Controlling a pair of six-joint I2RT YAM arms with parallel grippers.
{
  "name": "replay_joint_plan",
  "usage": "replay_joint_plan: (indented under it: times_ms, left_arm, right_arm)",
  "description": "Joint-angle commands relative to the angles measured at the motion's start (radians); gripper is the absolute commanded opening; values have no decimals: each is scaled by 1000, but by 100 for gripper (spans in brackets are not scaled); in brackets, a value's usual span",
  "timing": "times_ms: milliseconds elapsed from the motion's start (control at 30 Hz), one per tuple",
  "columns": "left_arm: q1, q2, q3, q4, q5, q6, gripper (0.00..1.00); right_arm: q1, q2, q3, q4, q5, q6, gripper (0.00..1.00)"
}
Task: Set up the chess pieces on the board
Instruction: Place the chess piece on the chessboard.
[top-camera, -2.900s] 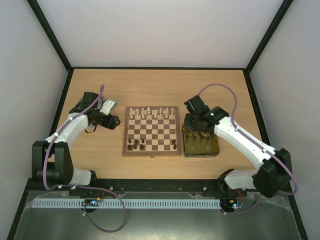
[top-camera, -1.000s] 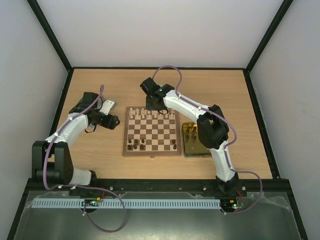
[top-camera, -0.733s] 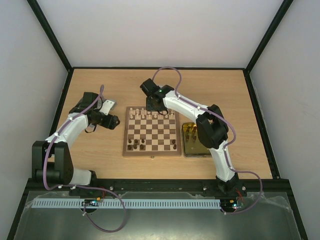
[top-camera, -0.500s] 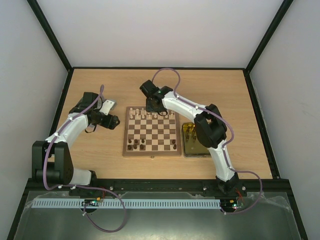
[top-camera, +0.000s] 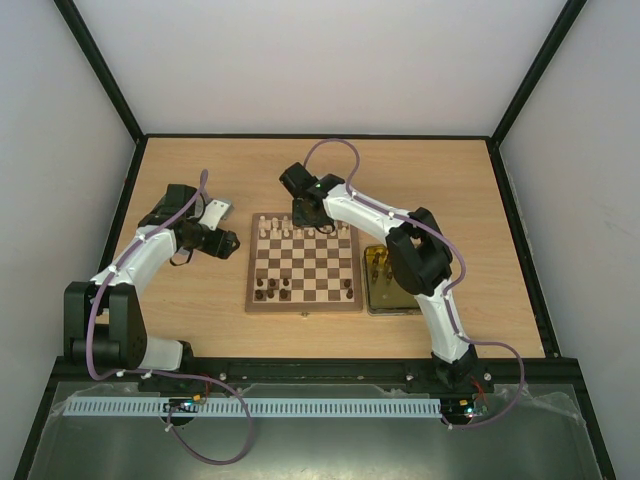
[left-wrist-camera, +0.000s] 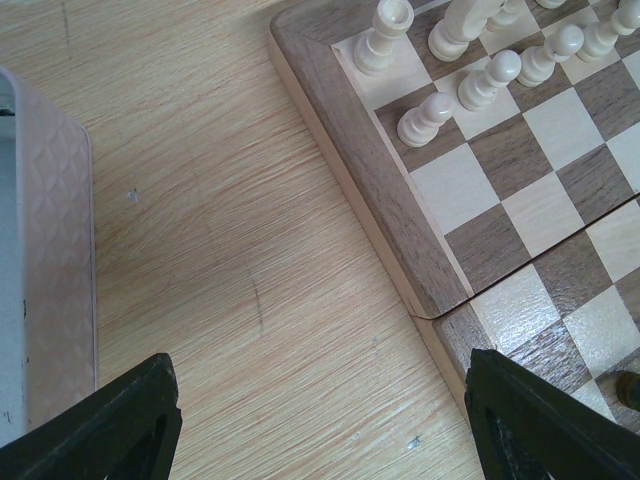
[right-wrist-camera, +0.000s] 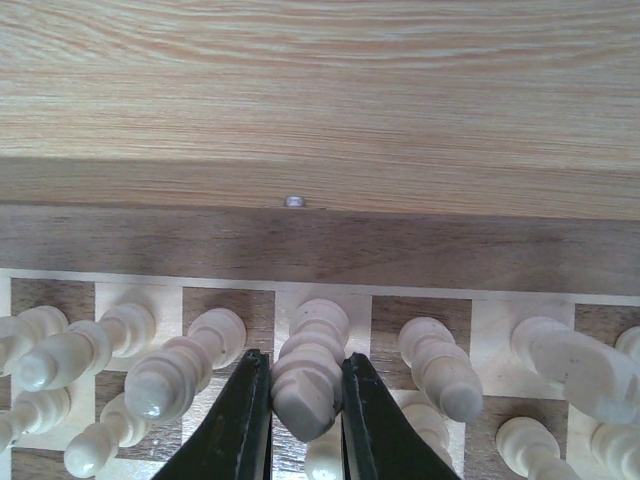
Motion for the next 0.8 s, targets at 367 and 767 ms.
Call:
replay_joint_plan:
  times_ms: [367, 767]
  left_arm:
    - [7, -5, -4, 7, -5, 5, 79]
    - [7, -11, -5, 3, -2, 8, 78]
  right_arm:
    - [1, 7, -17, 5, 10, -10, 12]
    - [0, -5, 4, -2, 20, -10, 26]
